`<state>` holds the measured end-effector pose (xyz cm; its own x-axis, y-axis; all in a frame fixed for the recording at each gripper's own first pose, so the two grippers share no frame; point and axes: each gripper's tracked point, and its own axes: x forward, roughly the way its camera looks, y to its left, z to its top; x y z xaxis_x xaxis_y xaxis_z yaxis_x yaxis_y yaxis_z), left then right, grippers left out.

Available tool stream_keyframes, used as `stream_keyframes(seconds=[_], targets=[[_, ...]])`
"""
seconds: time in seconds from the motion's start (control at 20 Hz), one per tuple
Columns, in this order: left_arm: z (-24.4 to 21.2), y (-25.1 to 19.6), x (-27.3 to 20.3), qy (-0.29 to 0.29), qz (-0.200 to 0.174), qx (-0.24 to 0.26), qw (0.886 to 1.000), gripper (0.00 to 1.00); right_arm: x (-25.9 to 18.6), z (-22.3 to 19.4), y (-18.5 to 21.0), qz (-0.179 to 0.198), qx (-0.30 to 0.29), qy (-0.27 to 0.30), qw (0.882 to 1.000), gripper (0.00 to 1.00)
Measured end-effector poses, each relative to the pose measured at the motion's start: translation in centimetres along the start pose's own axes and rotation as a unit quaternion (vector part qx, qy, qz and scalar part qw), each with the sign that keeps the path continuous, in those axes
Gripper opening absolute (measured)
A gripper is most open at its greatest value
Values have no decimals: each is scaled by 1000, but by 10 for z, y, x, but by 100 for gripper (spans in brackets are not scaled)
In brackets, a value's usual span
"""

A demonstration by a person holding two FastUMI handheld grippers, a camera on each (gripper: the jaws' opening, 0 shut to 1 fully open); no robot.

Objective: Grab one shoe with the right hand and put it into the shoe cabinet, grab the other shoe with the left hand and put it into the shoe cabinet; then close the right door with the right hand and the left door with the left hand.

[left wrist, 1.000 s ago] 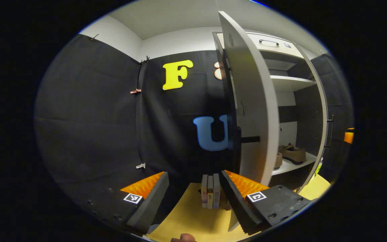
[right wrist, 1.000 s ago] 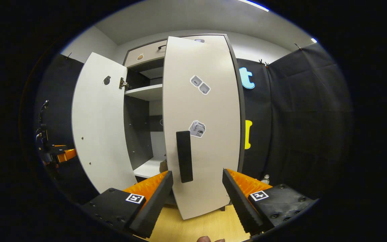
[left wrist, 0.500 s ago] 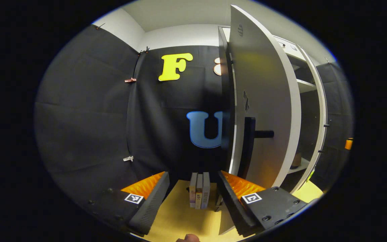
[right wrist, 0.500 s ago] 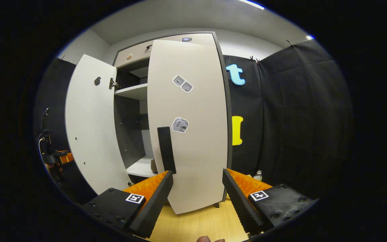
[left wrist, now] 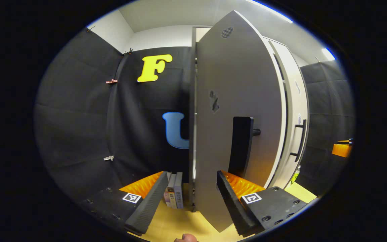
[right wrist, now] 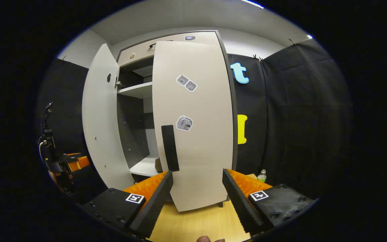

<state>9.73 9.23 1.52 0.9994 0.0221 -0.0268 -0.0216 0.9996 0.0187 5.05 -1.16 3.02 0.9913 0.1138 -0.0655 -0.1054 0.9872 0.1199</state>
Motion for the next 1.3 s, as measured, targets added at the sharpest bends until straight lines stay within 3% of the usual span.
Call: stream_keyframes(seconds=[0.05, 0.1, 0.45, 0.55, 0.75, 1.3], targets=[[1, -12, 4, -1, -7, 4, 1000, 89, 1, 1, 2, 2, 1, -1, 1000, 98], [1, -23, 7, -2, -14, 7, 1000, 94, 3, 2, 3, 4, 3, -3, 1000, 98], [-2, -80, 33, 9, -50, 7, 999, 92, 9, 7, 6, 12, 17, -6, 1000, 98], [1, -79, 40, 3, -36, 14, 999, 94, 8, 7, 3, 12, 14, -5, 1000, 98], [-1, -89, 48, 3, -40, 2, 999, 93, 5, 5, -1, 10, 10, -4, 1000, 98], [6, -112, 60, 1, -39, 36, 999, 92, 9, 7, 1, 17, 19, -5, 1000, 98]])
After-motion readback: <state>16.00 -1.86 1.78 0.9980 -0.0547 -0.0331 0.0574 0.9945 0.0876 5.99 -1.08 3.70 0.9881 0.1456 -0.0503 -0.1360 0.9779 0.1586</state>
